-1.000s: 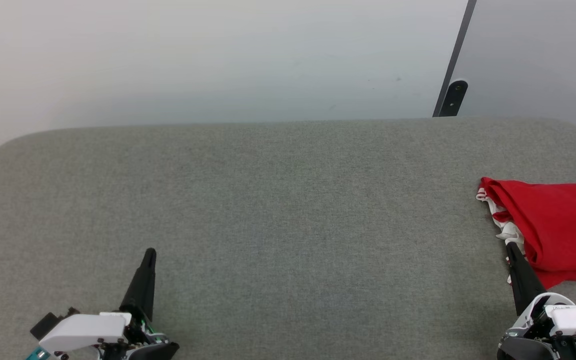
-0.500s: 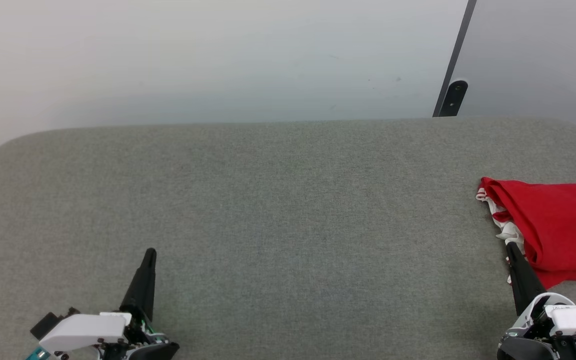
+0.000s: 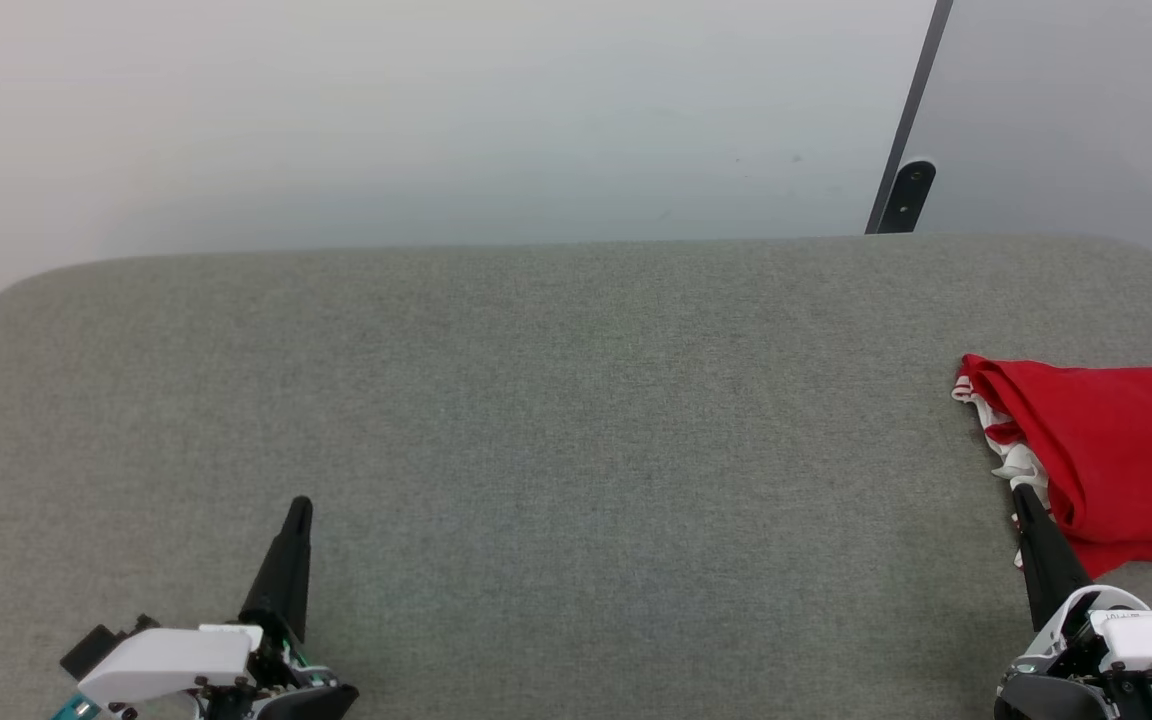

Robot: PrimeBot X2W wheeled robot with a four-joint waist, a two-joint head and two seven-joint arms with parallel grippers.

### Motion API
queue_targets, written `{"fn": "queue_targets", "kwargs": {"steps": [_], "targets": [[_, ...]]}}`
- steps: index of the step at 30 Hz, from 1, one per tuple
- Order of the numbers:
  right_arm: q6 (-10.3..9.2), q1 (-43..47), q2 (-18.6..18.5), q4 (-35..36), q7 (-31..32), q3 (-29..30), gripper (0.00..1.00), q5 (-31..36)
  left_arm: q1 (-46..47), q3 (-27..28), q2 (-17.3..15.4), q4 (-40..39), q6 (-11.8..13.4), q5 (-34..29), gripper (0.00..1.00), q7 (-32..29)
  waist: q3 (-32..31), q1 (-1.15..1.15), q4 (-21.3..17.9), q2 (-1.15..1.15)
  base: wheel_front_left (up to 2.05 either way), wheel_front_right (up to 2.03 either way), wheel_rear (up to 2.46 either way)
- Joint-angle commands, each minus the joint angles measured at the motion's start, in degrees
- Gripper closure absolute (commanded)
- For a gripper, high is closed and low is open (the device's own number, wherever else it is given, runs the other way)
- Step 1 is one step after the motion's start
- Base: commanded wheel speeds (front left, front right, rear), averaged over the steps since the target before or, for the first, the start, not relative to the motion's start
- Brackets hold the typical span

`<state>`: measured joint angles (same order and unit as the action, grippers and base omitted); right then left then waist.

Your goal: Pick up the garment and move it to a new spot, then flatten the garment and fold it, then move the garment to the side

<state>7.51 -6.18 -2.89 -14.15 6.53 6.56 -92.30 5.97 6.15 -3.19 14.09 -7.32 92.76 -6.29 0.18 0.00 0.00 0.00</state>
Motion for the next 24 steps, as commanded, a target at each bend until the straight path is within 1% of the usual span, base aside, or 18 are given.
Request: {"fn": "queue_targets", "kwargs": {"steps": [1,24], "targets": [[-0.04,-0.2,0.1,0.0,-0.2,0.0,1.00,-0.2,0.6,0.2,0.1,0.1,-0.4,-0.2,1.00,-0.1,0.0,0.00,0.0,0.00,0.00,0.00,0.00],[-0.04,-0.2,0.1,0.0,-0.2,0.0,1.00,-0.2,0.6,0.3,0.2,0.1,-0.4,-0.3,1.00,-0.2,0.0,0.00,0.0,0.00,0.00,0.00,0.00]]}}
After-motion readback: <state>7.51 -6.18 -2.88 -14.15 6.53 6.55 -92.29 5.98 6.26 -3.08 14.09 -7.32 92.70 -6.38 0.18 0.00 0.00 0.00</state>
